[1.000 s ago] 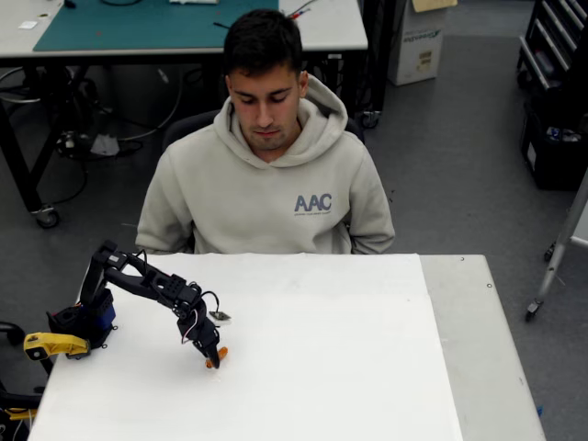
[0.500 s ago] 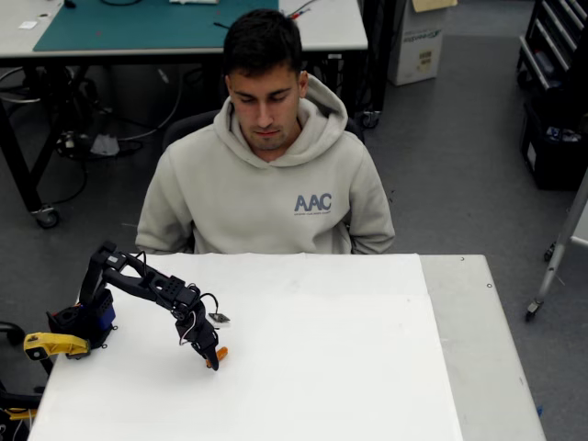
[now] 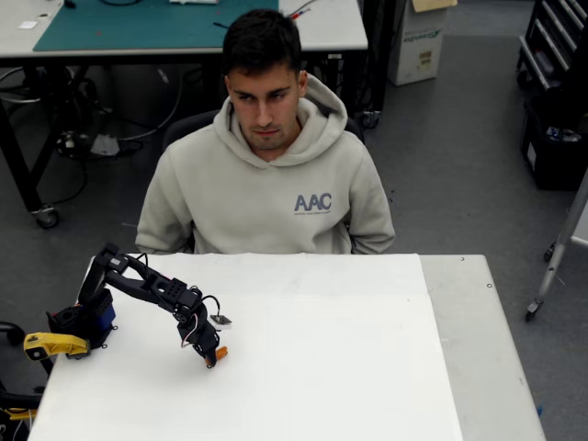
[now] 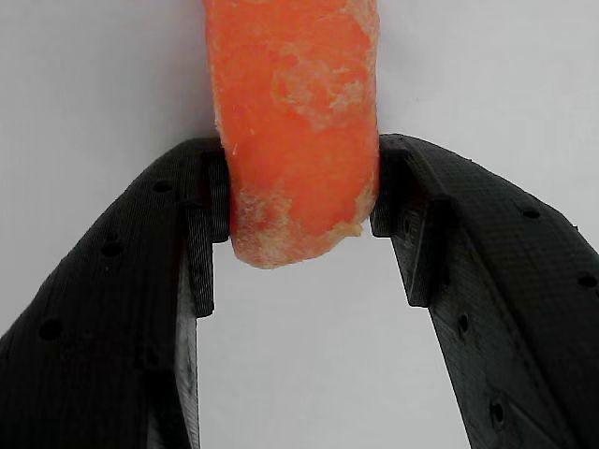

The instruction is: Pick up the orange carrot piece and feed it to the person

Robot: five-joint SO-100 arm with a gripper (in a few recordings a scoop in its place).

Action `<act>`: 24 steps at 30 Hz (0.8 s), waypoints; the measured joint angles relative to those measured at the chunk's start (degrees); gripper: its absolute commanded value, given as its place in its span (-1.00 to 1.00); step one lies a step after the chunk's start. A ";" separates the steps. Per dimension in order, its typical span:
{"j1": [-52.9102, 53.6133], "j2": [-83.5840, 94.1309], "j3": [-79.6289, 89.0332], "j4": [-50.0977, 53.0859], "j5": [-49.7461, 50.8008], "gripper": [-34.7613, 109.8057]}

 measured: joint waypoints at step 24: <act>-8.35 10.55 -0.62 0.00 0.53 -0.53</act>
